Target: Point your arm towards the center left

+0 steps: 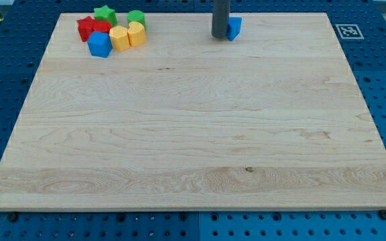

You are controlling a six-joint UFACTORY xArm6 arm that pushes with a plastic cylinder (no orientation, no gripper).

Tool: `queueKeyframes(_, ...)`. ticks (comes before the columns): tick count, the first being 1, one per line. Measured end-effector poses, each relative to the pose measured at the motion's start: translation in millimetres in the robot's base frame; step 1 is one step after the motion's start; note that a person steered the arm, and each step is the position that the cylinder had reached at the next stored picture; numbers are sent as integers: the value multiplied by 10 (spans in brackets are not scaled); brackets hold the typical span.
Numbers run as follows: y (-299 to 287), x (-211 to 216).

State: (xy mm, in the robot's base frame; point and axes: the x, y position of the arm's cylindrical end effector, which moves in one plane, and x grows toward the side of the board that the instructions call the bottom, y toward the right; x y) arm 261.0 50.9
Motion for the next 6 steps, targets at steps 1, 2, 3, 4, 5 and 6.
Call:
queueKeyframes(1,20,52)
queueKeyframes(2,65,271)
queueKeyframes(3,-276,661)
queueKeyframes(4,-734,1144)
queueKeyframes(5,-1320,1519)
queueKeyframes(6,-2112,1523)
